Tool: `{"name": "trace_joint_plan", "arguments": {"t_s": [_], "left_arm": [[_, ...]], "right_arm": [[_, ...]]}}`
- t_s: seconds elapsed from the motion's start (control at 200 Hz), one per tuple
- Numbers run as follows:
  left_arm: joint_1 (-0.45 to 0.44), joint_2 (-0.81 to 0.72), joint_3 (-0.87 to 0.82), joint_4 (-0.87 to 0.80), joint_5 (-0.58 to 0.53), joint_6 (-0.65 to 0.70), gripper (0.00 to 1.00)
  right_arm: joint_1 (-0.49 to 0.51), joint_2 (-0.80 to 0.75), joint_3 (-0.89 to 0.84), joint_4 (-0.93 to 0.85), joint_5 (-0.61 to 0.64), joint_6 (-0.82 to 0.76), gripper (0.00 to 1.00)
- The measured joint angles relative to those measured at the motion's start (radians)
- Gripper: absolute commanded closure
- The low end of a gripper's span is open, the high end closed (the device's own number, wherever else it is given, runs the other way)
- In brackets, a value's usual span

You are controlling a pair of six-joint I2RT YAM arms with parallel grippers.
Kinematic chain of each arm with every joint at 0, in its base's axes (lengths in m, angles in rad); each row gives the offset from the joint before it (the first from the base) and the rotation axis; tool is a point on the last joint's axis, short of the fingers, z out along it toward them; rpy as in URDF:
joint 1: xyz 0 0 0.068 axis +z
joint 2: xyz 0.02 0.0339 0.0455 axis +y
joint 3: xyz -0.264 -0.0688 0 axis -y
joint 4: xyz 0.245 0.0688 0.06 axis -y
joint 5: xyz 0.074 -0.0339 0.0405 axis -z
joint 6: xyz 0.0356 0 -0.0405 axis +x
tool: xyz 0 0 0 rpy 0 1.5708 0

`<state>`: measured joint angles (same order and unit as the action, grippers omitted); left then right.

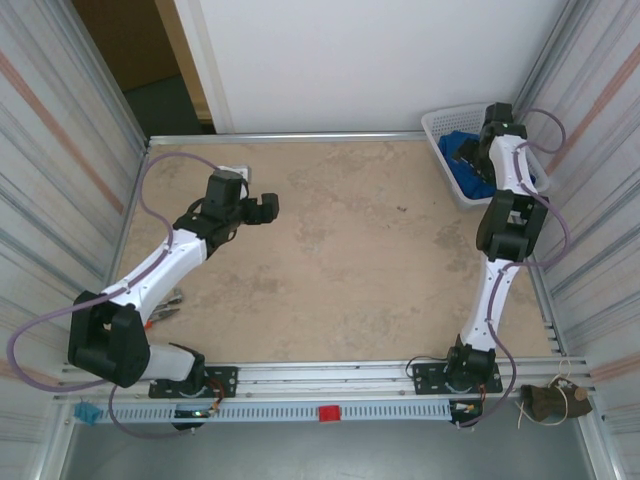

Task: Fold the inside-out t-shirt

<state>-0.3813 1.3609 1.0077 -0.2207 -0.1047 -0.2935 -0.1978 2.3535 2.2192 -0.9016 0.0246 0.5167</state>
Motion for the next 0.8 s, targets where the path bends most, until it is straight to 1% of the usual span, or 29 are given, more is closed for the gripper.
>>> {"name": "trace_joint_plan", "arguments": {"t_s": [0.04,0.105,0.155,0.245,0.431,0.591,0.701,0.797], "left_arm": [[0.000,0.000,0.000,0.000,0.001,-0.002,0.01],[-0.001,0.000,0.000,0.000,0.004,-0.005,0.01],[-0.002,0.000,0.000,0.000,0.004,-0.008,0.01],[-0.005,-0.003,0.000,0.000,0.004,-0.019,0.01],[-0.017,-0.015,0.000,0.000,0.007,-0.031,0.01],[-0.031,-0.019,0.000,0.000,0.010,-0.047,0.01],[-0.039,-0.019,0.002,-0.001,0.023,-0.053,0.01],[-0.040,-0.018,0.013,-0.001,0.037,-0.059,0.01]], "right_arm": [[0.000,0.020,0.017,-0.002,-0.003,0.002,0.19],[-0.001,0.051,0.047,-0.010,-0.007,0.002,0.36],[-0.004,0.071,0.074,-0.017,-0.024,0.012,0.56],[-0.018,0.089,0.110,-0.027,-0.071,0.019,1.00],[-0.062,0.049,0.134,-0.005,-0.204,0.043,1.00],[-0.069,-0.112,0.132,0.091,-0.301,0.080,1.00],[-0.038,-0.253,0.182,0.152,-0.377,0.109,1.00],[0.033,-0.360,0.261,0.207,-0.432,0.122,1.00]]}}
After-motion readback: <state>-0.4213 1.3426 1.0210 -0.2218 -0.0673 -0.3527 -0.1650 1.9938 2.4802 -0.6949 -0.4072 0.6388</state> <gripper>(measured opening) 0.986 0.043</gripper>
